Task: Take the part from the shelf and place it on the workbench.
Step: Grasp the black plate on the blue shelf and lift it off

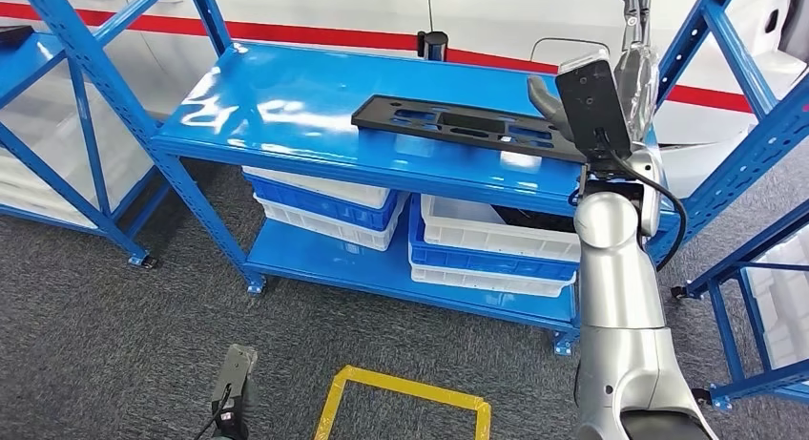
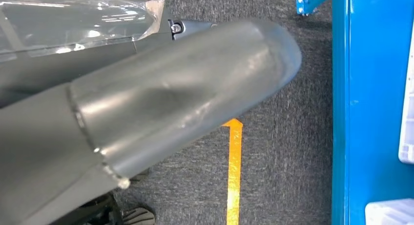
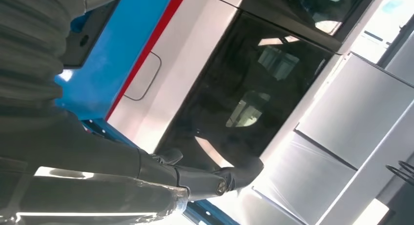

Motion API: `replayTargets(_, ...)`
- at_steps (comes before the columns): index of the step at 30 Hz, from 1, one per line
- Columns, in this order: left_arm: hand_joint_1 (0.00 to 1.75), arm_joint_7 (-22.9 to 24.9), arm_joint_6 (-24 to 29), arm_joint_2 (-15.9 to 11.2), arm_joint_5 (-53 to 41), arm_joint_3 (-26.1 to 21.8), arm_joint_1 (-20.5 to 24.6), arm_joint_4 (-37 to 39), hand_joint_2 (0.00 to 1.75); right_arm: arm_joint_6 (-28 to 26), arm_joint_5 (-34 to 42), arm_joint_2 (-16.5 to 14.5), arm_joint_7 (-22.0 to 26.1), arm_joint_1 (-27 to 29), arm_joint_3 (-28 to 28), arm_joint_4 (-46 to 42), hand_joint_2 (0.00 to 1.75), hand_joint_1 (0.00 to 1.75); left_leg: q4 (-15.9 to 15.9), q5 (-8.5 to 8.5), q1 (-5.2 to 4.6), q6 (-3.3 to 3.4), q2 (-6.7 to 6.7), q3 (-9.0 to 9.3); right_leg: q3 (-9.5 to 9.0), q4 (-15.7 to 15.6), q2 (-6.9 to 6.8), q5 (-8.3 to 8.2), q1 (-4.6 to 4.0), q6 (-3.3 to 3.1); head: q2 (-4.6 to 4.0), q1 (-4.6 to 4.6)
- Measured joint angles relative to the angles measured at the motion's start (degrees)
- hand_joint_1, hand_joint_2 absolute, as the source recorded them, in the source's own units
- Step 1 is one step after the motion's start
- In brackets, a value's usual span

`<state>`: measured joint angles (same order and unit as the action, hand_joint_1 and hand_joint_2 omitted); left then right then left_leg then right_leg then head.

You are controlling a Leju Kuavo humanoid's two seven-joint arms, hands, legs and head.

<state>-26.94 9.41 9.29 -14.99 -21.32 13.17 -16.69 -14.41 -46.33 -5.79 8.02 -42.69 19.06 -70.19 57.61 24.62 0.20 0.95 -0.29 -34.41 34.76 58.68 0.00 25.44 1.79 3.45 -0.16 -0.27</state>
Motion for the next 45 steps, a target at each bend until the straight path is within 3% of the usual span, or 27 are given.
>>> replayTargets(3, 0.0, -0.17, -0.03, -0.04, 0.12, -0.11, -0.01, 0.08, 0.0, -0.01, 0.07, -0.2, 0.04, -0.07, 0.26, 0.36, 1.75, 0.0, 0.25, 0.2, 0.24, -0.69, 0.07, -0.24, 0.11, 0.08, 0.28, 0.01, -0.16, -1.46, 0.01, -0.15)
replayTargets(5, 0.0, -0.26, -0.05, -0.09, 0.26, -0.14, 0.04, 0.1, 0.0, -0.02, 0.11, -0.38, 0.14, -0.24, 0.48, 0.45, 1.75, 0.0, 2.91, 1.72, 0.47, -1.21, 0.12, -1.45, -0.13, 0.04, 0.39, 0.1, 0.0, -2.18, 0.01, -0.2)
replayTargets(8, 0.0, -0.34, -0.05, -0.1, 0.51, -0.15, 0.0, 0.17, 0.0, -0.03, 0.21, -0.58, 0.22, -0.3, 0.83, 0.7, 1.75, 0.0, 13.88, 6.05, 0.53, -1.72, 0.14, -7.38, -0.37, 0.02, 0.42, 0.4, -0.28, -2.88, -0.01, -0.21)
replayTargets(9, 0.0, -0.34, -0.05, -0.11, 0.54, -0.16, -0.05, 0.22, 0.0, -0.03, 0.23, -0.59, 0.23, -0.27, 0.88, 0.82, 1.75, 0.0, 16.43, 6.44, 0.52, -1.66, 0.14, -9.09, -0.45, 0.02, 0.43, 0.49, -0.43, -3.0, -0.01, -0.22)
replayTargets(10, 0.0, -0.34, -0.04, -0.12, 0.55, -0.18, -0.09, 0.27, 0.0, -0.03, 0.23, -0.59, 0.23, -0.25, 0.91, 0.91, 1.75, 0.0, 16.92, 5.74, 0.5, -1.47, 0.13, -9.82, -0.59, 0.03, 0.46, 0.59, -0.58, -3.13, 0.0, -0.21)
replayTargets(11, 0.0, -0.34, -0.03, -0.14, 0.56, -0.21, -0.11, 0.31, 0.0, -0.03, 0.23, -0.61, 0.24, -0.25, 0.92, 0.96, 1.75, 0.0, 15.05, 4.0, 0.45, -1.13, 0.13, -9.3, -0.82, 0.02, 0.49, 0.71, -0.73, -3.27, 0.0, -0.21)
replayTargets(13, 0.0, -0.35, -0.02, -0.25, 0.57, -0.28, -0.07, 0.34, 0.0, -0.03, 0.24, -0.73, 0.27, -0.35, 0.96, 1.0, 1.75, 0.0, 7.2, -0.29, 0.18, -0.11, 0.1, -5.81, -1.37, -0.02, 0.54, 1.02, -0.95, -3.51, 0.0, -0.16)
replayTargets(15, 0.0, -0.39, -0.01, -0.38, 0.57, -0.32, 0.01, 0.36, 0.0, -0.03, 0.31, -0.86, 0.4, -0.57, 0.99, 1.07, 1.75, 0.0, 1.64, -2.06, -0.32, 0.7, 0.21, -3.17, -1.53, -0.1, 0.59, 1.3, -1.13, -3.38, 0.0, -0.14)
replayTargets(17, 0.0, -0.43, 0.01, -0.41, 0.58, -0.34, 0.05, 0.38, 0.0, -0.05, 0.42, -0.92, 0.51, -0.7, 1.02, 1.17, 1.75, 0.0, 0.62, -1.77, -0.74, 1.03, 0.33, -2.73, -1.51, -0.32, 0.61, 1.47, -1.1, -2.86, 0.0, -0.17)
replayTargets(20, 0.0, -0.46, 0.07, -0.41, 0.59, -0.39, 0.11, 0.39, 0.0, -0.26, 0.52, -1.07, 0.57, -0.87, 1.0, 1.16, 1.75, 0.0, -1.09, -2.14, -0.3, 1.46, 0.4, -1.37, -0.81, 1.19, 0.4, 2.43, -1.33, -2.24, -0.01, -0.1)
replayTargets(23, 0.0, -0.45, 0.04, -0.34, 0.59, -0.42, 0.22, 0.4, 0.0, -0.38, 0.61, -0.96, 0.6, -0.76, 1.02, 1.26, 1.75, 0.0, -1.75, -1.93, -0.19, 1.86, 0.38, -0.39, 4.62, 11.05, 0.3, 5.74, -1.23, -2.36, 0.0, -0.05)
replayTargets(25, 0.0, -0.42, -0.02, -0.26, 0.59, -0.41, 0.12, 0.41, 0.0, -0.39, 0.68, -0.8, 0.6, -0.32, 1.02, 1.38, 1.75, 0.0, -1.67, -1.56, -0.2, 1.85, 0.2, -0.15, 7.54, 14.93, 0.29, 6.17, -1.14, -1.8, 0.0, -0.02)
replayTargets(26, 0.0, -0.4, -0.01, -0.24, 0.59, -0.42, 0.06, 0.41, 0.0, -0.39, 0.71, -0.74, 0.6, -0.2, 1.01, 1.41, 1.75, 0.0, -1.58, -1.34, -0.19, 1.74, 0.11, 0.02, 7.39, 13.67, 0.26, 5.02, -1.05, -1.28, -0.01, -0.01)
replayTargets(28, 0.0, -0.38, -0.02, -0.22, 0.59, -0.43, 0.01, 0.41, 0.0, -0.42, 0.74, -0.65, 0.6, -0.16, 0.98, 1.43, 1.75, 0.0, -1.21, -0.65, -0.16, 1.31, 0.02, 0.48, 4.28, 5.83, 0.02, 1.1, -0.74, -0.28, -0.01, 0.02)
replayTargets(29, 0.0, -0.38, -0.05, -0.22, 0.59, -0.43, 0.02, 0.41, 0.0, -0.44, 0.75, -0.63, 0.6, -0.17, 0.99, 1.45, 1.75, 0.0, -0.95, -0.2, -0.25, 1.0, 0.0, 0.6, 2.53, 2.21, -0.09, -0.38, -0.71, -0.19, -0.01, 0.03)
replayTargets(31, 0.0, -0.38, -0.16, -0.2, 0.57, -0.41, 0.03, 0.41, 0.0, -0.51, 0.83, -0.62, 0.63, -0.13, 0.98, 1.52, 1.75, 0.0, -0.6, 0.47, -0.38, 0.39, 0.04, 0.69, 0.9, -1.01, -0.15, -1.35, -0.81, -0.94, 0.0, 0.01)
replayTargets(35, 0.0, -0.39, -0.37, -0.16, 0.43, -0.4, 0.13, 0.4, 0.0, -0.64, 0.91, -0.63, 0.76, -0.19, 0.87, 1.54, 1.75, 0.0, 1.0, 1.81, -0.04, -0.86, 0.16, 0.2, 0.04, -1.22, 0.15, -0.91, -0.54, -2.8, 0.0, -0.08)
replayTargets(36, 0.0, -0.4, -0.4, -0.18, 0.38, -0.4, 0.19, 0.4, 0.0, -0.66, 0.91, -0.69, 0.8, -0.22, 0.89, 1.54, 1.75, 0.0, 3.19, 2.81, 0.07, -1.2, 0.15, -0.8, -0.39, -1.3, 0.18, -0.72, -0.34, -3.16, -0.01, -0.15)
replayTargets(38, 0.0, -0.39, -0.44, -0.16, 0.33, -0.38, 0.17, 0.41, 0.0, -0.69, 0.91, -0.74, 0.84, -0.15, 0.95, 1.57, 1.75, 0.0, 11.01, 5.6, 0.34, -1.82, 0.15, -5.08, -1.08, -1.3, 0.19, -0.18, -0.34, -3.77, 0.0, -0.27)
replayTargets(40, 0.0, -0.37, -0.48, -0.17, 0.33, -0.38, 0.03, 0.41, 0.0, -0.69, 0.91, -0.74, 0.84, -0.01, 0.97, 1.61, 1.75, 0.0, 16.71, 6.4, 0.55, -2.1, 0.15, -9.18, -1.7, -1.29, 0.29, 0.39, -0.42, -3.95, 0.01, -0.27)
replayTargets(41, 0.0, -0.37, -0.54, -0.2, 0.33, -0.38, -0.01, 0.41, 0.0, -0.69, 0.9, -0.74, 0.84, 0.06, 0.96, 1.62, 1.75, 0.0, 16.12, 4.98, 0.58, -2.06, 0.16, -9.63, -2.12, -1.29, 0.38, 0.74, -0.43, -3.87, 0.01, -0.27)
replayTargets(42, 0.0, -0.36, -0.61, -0.25, 0.32, -0.38, -0.02, 0.41, 0.0, -0.69, 0.86, -0.75, 0.84, 0.09, 0.96, 1.62, 1.75, 0.0, 13.27, 2.61, 0.59, -1.9, 0.16, -8.87, -2.65, -1.3, 0.48, 1.13, -0.43, -3.75, 0.01, -0.27)
replayTargets(44, 0.0, -0.35, -0.72, -0.38, 0.26, -0.37, 0.05, 0.41, 0.0, -0.69, 0.73, -0.84, 0.87, 0.04, 0.97, 1.64, 1.75, 0.0, 4.72, -2.08, 0.44, -1.26, 0.17, -5.39, -3.65, -1.39, 0.62, 1.97, -0.56, -3.34, 0.0, -0.25)
replayTargets(45, 0.0, -0.34, -0.72, -0.43, 0.23, -0.36, 0.13, 0.41, 0.0, -0.69, 0.66, -0.9, 0.9, -0.05, 0.98, 1.66, 1.75, 0.0, 1.72, -3.02, 0.26, -0.89, 0.17, -3.9, -3.93, -1.47, 0.69, 2.29, -0.66, -3.05, -0.01, -0.23)
